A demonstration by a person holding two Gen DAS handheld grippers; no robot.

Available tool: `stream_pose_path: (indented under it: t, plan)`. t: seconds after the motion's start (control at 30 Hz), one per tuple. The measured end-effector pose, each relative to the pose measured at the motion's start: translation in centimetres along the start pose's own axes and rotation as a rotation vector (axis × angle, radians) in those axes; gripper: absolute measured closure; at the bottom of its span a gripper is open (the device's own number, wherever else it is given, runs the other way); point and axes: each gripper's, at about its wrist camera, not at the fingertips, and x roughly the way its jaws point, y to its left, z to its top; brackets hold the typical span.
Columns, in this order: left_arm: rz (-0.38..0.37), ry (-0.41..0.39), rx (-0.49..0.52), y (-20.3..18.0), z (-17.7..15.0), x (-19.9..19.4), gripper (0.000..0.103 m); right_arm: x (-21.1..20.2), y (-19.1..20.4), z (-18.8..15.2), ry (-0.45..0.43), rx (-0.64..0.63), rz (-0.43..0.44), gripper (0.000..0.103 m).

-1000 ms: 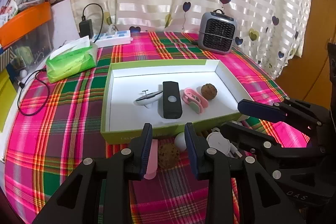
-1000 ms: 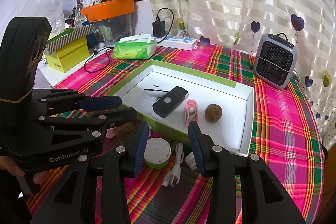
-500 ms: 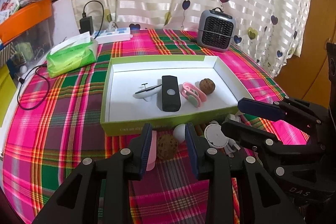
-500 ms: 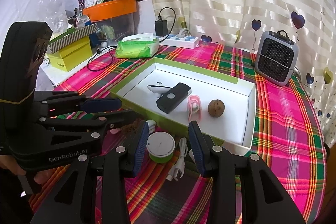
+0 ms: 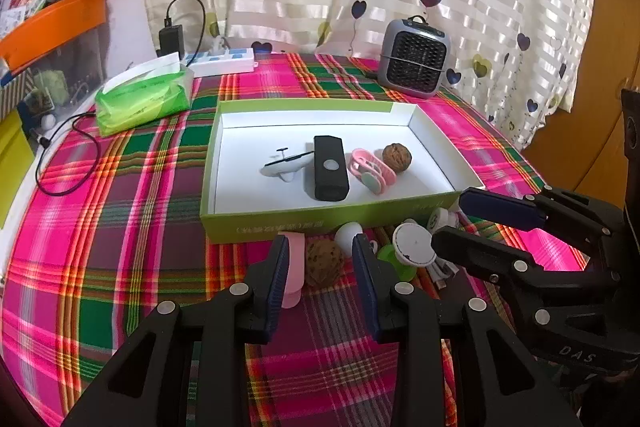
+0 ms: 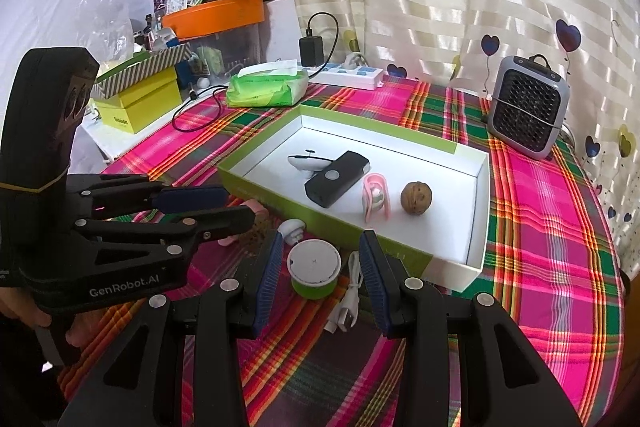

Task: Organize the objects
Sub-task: 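Withdraw both open tools from the box toward the objects on the table, then grasp the pink hair clip with the left tool while the right grasps the white round green-based container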

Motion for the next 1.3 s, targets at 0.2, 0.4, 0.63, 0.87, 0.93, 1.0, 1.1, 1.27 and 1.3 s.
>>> stream_pose_path:
  t: [0.2,0.4,0.63,0.87,0.93,1.0,1.1,1.27,1.3]
  plan:
    - [0.003,0.007,0.009,0.0,-0.2,0.0,0.072,0.1,-0.2,-0.3,0.010,0.006,0.003,0.062]
    - [0.005,0.004,0.003,0.3,-0.3,-0.1,0.072,0.1,-0.2,-0.5,0.014,0.006,0.006,0.062]
    - [0.006,0.017,0.002,0.6,-0.6,0.1,0.072,0.2,-0.1,-0.6,0.022,0.004,0.014,0.062]
    - [0.013,0.026,-0.005,1.1,-0.7,0.5,0.072,0.7,0.0,-0.8,0.039,-0.001,0.021,0.062]
    - [0.014,0.030,-0.008,1.3,-0.7,0.7,0.072,1.0,0.0,-0.8,0.045,-0.002,0.023,0.062]
    - [0.014,0.036,-0.010,1.4,-0.8,0.9,0.072,1.2,0.0,-0.9,0.052,-0.001,0.025,0.062]
    - [0.011,0.041,-0.013,1.6,-0.8,1.2,0.072,1.6,-0.1,-1.0,0.061,0.001,0.028,0.062]
    - [0.006,0.036,-0.019,1.8,-0.7,1.2,0.071,2.1,0.0,-1.1,0.072,-0.004,0.035,0.062]
    - [0.006,0.035,-0.024,2.0,-0.7,1.3,0.071,2.2,0.1,-1.1,0.073,-0.006,0.037,0.062]
